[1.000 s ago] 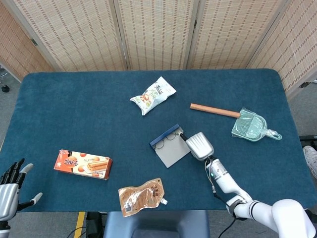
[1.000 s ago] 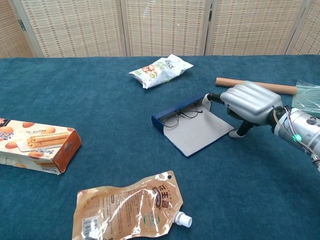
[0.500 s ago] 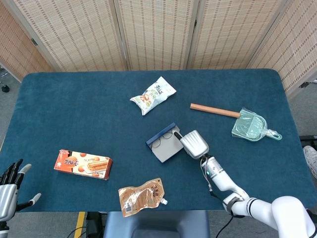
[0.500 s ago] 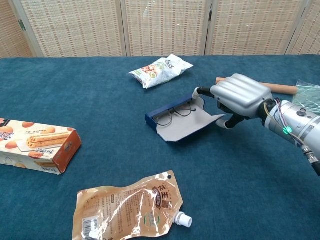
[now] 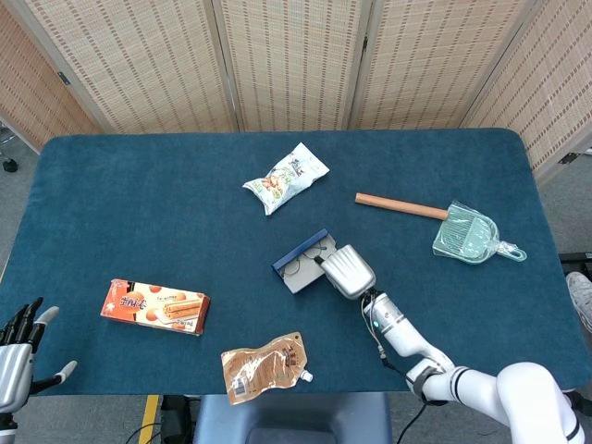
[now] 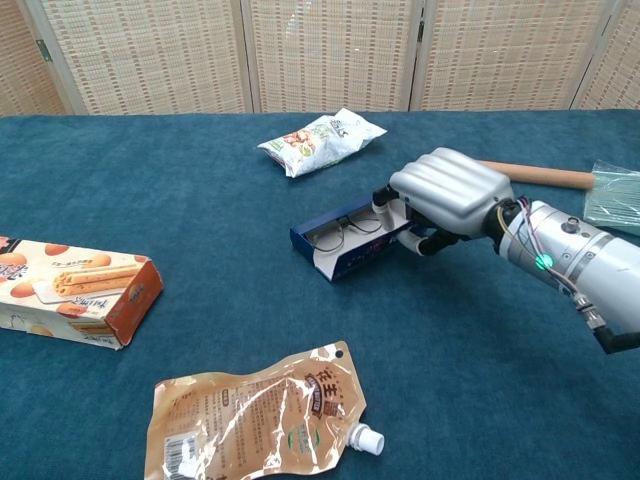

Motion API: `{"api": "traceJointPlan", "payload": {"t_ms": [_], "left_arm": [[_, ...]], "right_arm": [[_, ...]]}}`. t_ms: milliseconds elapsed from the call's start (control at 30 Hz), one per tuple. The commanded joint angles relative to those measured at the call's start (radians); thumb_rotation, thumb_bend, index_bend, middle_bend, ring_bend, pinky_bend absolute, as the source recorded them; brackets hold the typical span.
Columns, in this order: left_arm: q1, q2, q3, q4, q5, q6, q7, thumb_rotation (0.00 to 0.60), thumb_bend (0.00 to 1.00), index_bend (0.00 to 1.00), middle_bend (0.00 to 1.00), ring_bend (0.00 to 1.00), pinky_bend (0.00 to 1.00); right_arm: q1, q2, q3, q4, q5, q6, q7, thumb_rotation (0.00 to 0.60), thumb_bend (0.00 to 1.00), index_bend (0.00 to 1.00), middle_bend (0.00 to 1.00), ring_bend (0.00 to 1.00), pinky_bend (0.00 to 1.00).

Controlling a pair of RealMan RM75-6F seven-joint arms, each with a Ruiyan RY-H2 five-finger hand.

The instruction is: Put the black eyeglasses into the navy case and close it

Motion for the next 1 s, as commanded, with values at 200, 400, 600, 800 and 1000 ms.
{"api": "traceJointPlan", "payload": {"t_ms": [200,400,600,800,1000], "left_arm": [[-0.002,-0.001,-0.001,0.001,-0.001,-0.003,0.001,0.6,0.19,0.18,0.06,0.04,0.18],[-0.005,-0.003,-0.001,0.002,0.001,-0.007,0.0,0.6,0.19,0.18,0.06,0.04,0.18],[-0.008,-0.004,0.001,0.001,0.003,-0.012,0.002,0.6,0.19,0.18,0.06,0.04,0.18],[-0.014,-0.003,0.001,-0.007,0.008,-0.019,0.007,0.6,0.19,0.18,0.06,0.04,0.18],[-0.009,0.004,0.002,-0.008,-0.002,-0.017,0.004,0.6,0.19,0.18,0.06,0.04,0.18]], "right_arm": [[-0.005,0.008,-0.005,-0.006,-0.002,0.005,0.012,0.6,0.51,0.63,0.99,1.0,1.0],[-0.043,0.088,-0.036,-0.111,-0.02,0.04,0.005,0.6,0.53,0.63,0.99,1.0,1.0],[-0.086,0.2,-0.046,-0.274,-0.006,0.064,-0.055,0.6,0.53,0.65,0.99,1.0,1.0],[-0.065,0.232,-0.008,-0.339,0.04,0.019,-0.127,0.6,0.53,0.65,0.99,1.0,1.0],[-0.01,0.206,0.026,-0.337,0.087,-0.068,-0.184,0.6,0.53,0.65,0.99,1.0,1.0]]}}
